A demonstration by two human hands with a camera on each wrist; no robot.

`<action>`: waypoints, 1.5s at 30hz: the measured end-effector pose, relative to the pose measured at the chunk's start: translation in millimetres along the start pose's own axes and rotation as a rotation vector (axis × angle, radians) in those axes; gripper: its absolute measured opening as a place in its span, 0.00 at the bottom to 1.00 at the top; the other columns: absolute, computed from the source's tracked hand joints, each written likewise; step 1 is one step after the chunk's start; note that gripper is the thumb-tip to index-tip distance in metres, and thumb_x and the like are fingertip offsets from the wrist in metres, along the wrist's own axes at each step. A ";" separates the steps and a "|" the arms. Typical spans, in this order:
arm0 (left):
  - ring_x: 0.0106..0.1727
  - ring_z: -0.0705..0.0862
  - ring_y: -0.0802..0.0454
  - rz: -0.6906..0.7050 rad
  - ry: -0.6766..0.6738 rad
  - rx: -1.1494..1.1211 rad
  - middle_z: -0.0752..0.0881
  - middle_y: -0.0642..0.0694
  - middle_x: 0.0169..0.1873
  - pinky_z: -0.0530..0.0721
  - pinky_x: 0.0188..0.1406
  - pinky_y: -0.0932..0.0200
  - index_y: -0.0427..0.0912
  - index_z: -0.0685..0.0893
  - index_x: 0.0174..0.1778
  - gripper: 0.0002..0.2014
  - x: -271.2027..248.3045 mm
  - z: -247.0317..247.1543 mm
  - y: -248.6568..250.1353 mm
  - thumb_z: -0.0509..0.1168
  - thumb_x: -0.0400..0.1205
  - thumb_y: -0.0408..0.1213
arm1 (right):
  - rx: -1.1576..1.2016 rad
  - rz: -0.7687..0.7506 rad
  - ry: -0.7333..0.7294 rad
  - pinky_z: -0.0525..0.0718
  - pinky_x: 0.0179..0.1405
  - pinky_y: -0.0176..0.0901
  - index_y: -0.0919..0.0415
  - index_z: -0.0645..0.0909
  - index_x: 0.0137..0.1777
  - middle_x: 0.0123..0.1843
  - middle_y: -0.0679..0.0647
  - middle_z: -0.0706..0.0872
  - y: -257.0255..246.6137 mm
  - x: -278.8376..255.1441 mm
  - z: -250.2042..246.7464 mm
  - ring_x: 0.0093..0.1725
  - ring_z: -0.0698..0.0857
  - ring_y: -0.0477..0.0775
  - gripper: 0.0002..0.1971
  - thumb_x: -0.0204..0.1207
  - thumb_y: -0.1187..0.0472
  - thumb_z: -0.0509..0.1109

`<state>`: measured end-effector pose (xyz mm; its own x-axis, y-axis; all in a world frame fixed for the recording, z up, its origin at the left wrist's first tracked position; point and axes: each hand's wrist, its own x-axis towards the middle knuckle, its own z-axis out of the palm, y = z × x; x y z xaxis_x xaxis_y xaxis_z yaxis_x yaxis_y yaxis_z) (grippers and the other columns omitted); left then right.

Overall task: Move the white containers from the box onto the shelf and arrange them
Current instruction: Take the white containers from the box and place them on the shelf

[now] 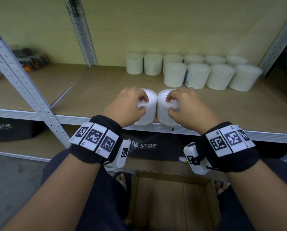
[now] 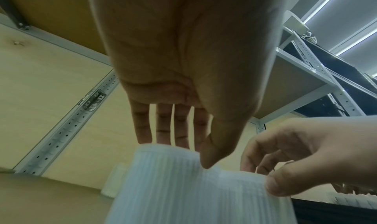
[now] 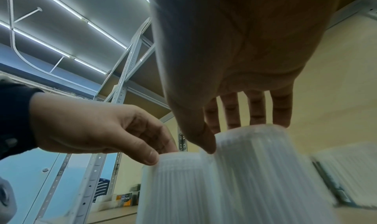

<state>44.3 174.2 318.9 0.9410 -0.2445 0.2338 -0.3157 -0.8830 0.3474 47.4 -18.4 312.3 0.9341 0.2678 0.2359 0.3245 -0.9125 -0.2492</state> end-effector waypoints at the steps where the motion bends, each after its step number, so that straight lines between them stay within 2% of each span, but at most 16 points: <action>1: 0.56 0.76 0.57 -0.005 0.004 0.001 0.82 0.51 0.56 0.70 0.53 0.65 0.49 0.84 0.57 0.11 1.1 0.1 0.2 0.65 0.80 0.38 | -0.005 -0.002 -0.001 0.74 0.68 0.53 0.55 0.81 0.62 0.61 0.53 0.81 0.1 1.5 0.6 0.65 0.74 0.59 0.15 0.75 0.57 0.66; 8: 0.59 0.80 0.52 -0.031 0.026 0.051 0.84 0.49 0.58 0.73 0.52 0.64 0.48 0.85 0.58 0.12 17.3 0.0 -3.7 0.65 0.80 0.36 | 0.003 -0.010 -0.012 0.76 0.66 0.52 0.55 0.81 0.62 0.61 0.53 0.83 2.2 21.6 4.1 0.64 0.76 0.59 0.14 0.76 0.58 0.66; 14: 0.60 0.82 0.49 -0.073 0.022 0.061 0.85 0.46 0.60 0.74 0.53 0.62 0.46 0.85 0.59 0.12 46.2 1.5 -15.3 0.65 0.81 0.34 | 0.039 -0.013 -0.046 0.77 0.56 0.43 0.56 0.81 0.63 0.64 0.56 0.82 9.1 59.4 9.6 0.65 0.79 0.57 0.14 0.78 0.62 0.66; 18: 0.61 0.82 0.48 -0.112 0.007 0.064 0.85 0.46 0.61 0.74 0.54 0.62 0.45 0.85 0.60 0.13 71.9 1.5 -29.9 0.65 0.81 0.32 | 0.043 -0.007 -0.085 0.76 0.53 0.42 0.56 0.81 0.64 0.66 0.57 0.82 10.3 90.3 13.9 0.64 0.80 0.58 0.14 0.78 0.62 0.66; 21: 0.60 0.83 0.48 -0.145 0.003 0.052 0.86 0.45 0.60 0.73 0.53 0.63 0.44 0.86 0.59 0.13 91.6 1.3 -41.8 0.65 0.80 0.31 | 0.043 -0.011 -0.106 0.74 0.49 0.40 0.57 0.81 0.63 0.64 0.59 0.82 8.8 113.5 16.1 0.62 0.81 0.59 0.14 0.79 0.63 0.66; 25: 0.59 0.83 0.49 -0.180 0.002 0.040 0.86 0.46 0.60 0.73 0.53 0.64 0.43 0.86 0.59 0.13 116.8 0.8 -55.2 0.65 0.80 0.31 | 0.024 -0.028 -0.100 0.77 0.52 0.43 0.59 0.82 0.62 0.62 0.60 0.83 7.2 140.8 17.6 0.60 0.82 0.60 0.13 0.79 0.66 0.65; 29: 0.60 0.82 0.50 -0.189 0.007 0.023 0.86 0.46 0.60 0.72 0.53 0.66 0.42 0.86 0.60 0.13 142.7 2.1 -68.0 0.66 0.81 0.30 | 0.020 -0.026 -0.087 0.74 0.47 0.40 0.60 0.82 0.61 0.59 0.60 0.85 9.3 167.7 25.1 0.56 0.83 0.60 0.13 0.79 0.67 0.63; 33: 0.60 0.82 0.49 -0.200 0.014 -0.006 0.86 0.45 0.60 0.71 0.52 0.67 0.41 0.86 0.59 0.12 166.2 5.5 -80.0 0.66 0.80 0.30 | 0.016 -0.042 -0.091 0.75 0.48 0.41 0.61 0.82 0.60 0.58 0.60 0.86 13.9 190.7 29.6 0.57 0.83 0.60 0.12 0.79 0.67 0.63; 39: 0.61 0.81 0.47 -0.175 -0.002 0.004 0.84 0.44 0.60 0.72 0.54 0.65 0.42 0.87 0.58 0.11 193.8 9.9 -97.1 0.67 0.80 0.32 | 0.029 -0.040 -0.062 0.83 0.53 0.48 0.63 0.84 0.58 0.56 0.59 0.87 23.1 214.8 39.4 0.56 0.84 0.59 0.12 0.78 0.66 0.64; 45: 0.62 0.81 0.49 -0.148 -0.001 -0.005 0.84 0.45 0.60 0.72 0.55 0.65 0.42 0.87 0.57 0.11 205.5 10.9 -105.3 0.68 0.80 0.33 | 0.055 -0.039 -0.028 0.83 0.54 0.50 0.61 0.84 0.58 0.56 0.58 0.87 30.0 226.5 49.8 0.58 0.82 0.58 0.12 0.78 0.65 0.64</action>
<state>272.3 212.6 320.4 0.9774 -0.1125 0.1791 -0.1745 -0.9074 0.3823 276.1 30.2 311.5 0.9242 0.3123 0.2200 0.3678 -0.8828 -0.2922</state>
